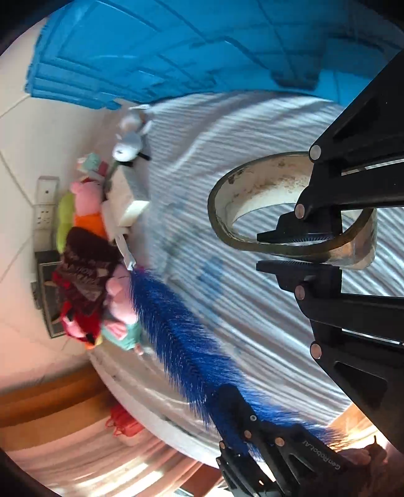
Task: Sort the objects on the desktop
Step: 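Carry the feather duster and tape roll with both grippers over the crate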
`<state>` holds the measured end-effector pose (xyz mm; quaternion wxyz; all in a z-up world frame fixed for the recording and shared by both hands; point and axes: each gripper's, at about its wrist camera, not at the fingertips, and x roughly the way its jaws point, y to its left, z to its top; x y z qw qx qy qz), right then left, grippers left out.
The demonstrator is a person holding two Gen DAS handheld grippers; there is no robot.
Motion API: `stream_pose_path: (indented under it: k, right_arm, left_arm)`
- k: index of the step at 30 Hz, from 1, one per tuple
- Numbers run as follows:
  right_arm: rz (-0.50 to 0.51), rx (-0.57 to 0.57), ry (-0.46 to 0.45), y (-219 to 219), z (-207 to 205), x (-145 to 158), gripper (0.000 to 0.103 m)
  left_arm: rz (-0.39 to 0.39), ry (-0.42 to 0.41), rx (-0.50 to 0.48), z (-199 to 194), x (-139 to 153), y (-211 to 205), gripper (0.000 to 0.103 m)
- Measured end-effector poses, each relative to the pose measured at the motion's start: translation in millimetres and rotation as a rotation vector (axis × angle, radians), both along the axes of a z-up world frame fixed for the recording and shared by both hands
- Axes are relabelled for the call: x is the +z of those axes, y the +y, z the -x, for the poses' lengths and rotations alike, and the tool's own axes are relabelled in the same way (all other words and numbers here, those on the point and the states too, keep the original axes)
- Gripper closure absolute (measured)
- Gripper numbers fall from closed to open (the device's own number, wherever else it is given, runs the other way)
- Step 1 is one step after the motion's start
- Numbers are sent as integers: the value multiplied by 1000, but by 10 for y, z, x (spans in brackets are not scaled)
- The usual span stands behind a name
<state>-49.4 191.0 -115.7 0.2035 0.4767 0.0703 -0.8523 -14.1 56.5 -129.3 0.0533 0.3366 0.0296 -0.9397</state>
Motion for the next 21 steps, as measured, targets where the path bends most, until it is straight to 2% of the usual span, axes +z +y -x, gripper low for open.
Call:
stream_pose_path:
  k: [6, 8, 14, 18, 21]
  right_arm:
    - [73, -14, 221, 67, 4, 959, 92]
    - [80, -31, 291, 141, -33, 1256, 92]
    - [65, -131, 442, 633, -188, 1996, 92]
    - [15, -217, 519, 1085, -259, 2333, 92]
    - [-18, -283, 546, 1449, -268, 2466, 92]
  left_arm:
    - [2, 221, -61, 41, 837, 230, 88]
    - [-1, 268, -87, 74, 1071, 367, 88]
    - [-54, 325, -171, 280, 1551, 802, 88]
    - [-81, 336, -235, 488, 1834, 1234, 88]
    - [-109, 330, -276, 664, 2009, 1565, 88]
